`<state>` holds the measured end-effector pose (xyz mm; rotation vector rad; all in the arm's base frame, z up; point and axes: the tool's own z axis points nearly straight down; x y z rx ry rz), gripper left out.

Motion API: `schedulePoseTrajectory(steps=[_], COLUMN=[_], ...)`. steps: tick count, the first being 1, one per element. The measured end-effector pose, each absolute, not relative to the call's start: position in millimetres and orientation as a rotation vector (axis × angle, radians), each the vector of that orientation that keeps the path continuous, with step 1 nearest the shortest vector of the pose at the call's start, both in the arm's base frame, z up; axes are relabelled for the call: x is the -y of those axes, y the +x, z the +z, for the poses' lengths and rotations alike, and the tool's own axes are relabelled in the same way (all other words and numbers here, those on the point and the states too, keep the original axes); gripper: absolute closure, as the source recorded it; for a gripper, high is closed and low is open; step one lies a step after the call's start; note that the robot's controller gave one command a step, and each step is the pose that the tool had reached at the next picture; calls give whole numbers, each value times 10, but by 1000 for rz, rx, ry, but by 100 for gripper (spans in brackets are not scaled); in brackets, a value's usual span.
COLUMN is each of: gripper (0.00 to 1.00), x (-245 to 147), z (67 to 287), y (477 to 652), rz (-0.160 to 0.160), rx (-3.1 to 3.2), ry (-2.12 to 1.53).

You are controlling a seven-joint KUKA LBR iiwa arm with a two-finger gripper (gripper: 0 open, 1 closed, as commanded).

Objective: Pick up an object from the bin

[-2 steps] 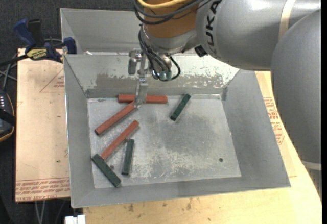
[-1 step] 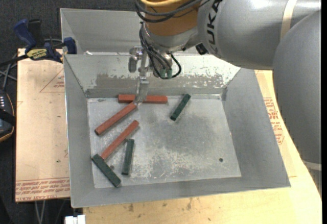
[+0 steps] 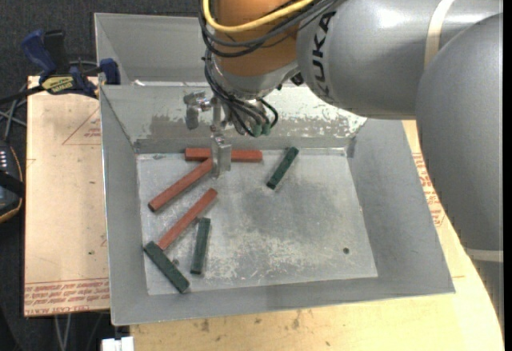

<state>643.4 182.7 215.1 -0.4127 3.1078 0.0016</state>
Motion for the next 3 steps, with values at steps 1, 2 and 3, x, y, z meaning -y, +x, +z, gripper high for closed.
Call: schedulePoseTrajectory(steps=[1,2,3], gripper=[0,0,0], x=[-1952,-1968,-1956], z=[1608,1595,799], y=[6246,6192,6326], rz=[2,2,-1], rx=[-3042,-2936,-2795], ry=[-778,-1109,-1420])
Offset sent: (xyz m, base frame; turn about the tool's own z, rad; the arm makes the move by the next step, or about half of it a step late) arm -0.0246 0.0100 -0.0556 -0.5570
